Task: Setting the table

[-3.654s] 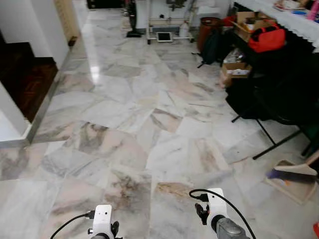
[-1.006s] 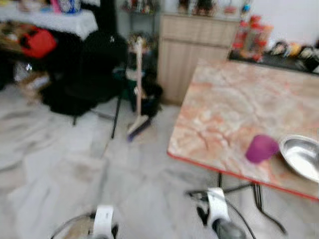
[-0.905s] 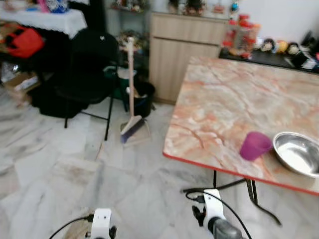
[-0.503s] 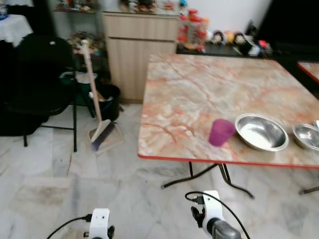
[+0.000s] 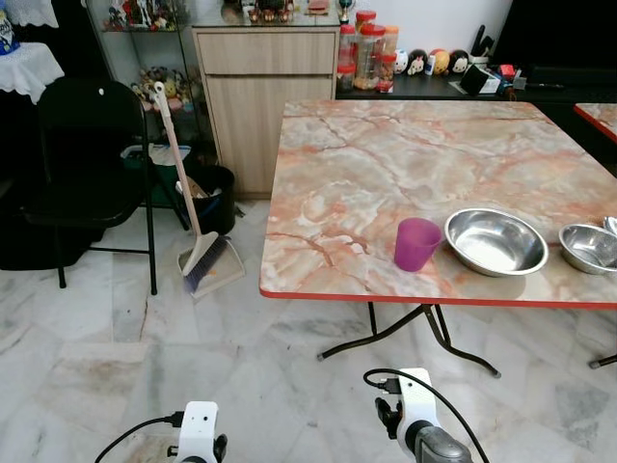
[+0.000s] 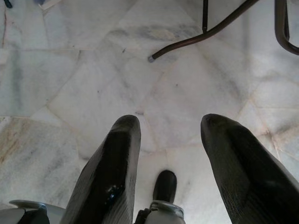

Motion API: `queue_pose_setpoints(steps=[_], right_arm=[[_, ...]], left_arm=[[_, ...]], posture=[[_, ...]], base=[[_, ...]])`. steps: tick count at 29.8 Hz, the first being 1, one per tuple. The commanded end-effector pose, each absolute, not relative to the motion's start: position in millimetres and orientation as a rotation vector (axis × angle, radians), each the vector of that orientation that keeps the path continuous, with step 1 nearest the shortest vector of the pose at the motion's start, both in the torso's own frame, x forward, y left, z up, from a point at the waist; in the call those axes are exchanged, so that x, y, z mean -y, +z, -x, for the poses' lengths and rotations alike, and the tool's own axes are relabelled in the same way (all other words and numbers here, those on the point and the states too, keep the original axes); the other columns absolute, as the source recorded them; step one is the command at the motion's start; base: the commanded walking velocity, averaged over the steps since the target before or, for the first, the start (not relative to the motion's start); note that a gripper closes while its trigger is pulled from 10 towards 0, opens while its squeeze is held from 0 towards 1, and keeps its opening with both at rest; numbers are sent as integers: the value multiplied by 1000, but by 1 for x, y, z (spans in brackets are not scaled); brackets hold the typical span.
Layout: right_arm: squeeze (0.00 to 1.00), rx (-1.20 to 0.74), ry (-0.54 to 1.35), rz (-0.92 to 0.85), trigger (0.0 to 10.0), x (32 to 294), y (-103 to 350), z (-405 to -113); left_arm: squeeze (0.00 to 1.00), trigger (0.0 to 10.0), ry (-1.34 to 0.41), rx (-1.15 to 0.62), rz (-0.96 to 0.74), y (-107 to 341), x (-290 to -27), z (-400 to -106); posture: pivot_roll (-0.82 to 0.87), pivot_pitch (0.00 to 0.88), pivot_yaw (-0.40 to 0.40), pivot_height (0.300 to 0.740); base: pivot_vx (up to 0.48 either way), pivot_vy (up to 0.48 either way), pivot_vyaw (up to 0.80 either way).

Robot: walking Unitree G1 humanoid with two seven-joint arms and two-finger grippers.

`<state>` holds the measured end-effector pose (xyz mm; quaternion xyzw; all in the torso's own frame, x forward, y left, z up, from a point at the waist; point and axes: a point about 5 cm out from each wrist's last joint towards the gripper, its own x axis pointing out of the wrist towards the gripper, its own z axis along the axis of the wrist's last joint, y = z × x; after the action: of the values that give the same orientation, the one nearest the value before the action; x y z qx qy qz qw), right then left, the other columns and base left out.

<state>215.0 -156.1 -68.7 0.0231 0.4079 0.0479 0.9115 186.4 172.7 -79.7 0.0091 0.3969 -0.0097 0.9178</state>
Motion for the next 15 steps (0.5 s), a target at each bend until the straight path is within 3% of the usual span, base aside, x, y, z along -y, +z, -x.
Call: queue_pose_setpoints(steps=[1,15], right_arm=[[0,-837,78,-54,10000,160,-68,-215],[0,-836,68,-41,10000,162,-69,-214]], left_arm=[[0,10000,-30,-832,-41,-81,-172,-185],[0,10000,-42,-839,-52,-82,-172,-183]], posture=[[84,0,-16,740],[84,0,-12,740]], base=[[0,-274,0],[0,-273,0]])
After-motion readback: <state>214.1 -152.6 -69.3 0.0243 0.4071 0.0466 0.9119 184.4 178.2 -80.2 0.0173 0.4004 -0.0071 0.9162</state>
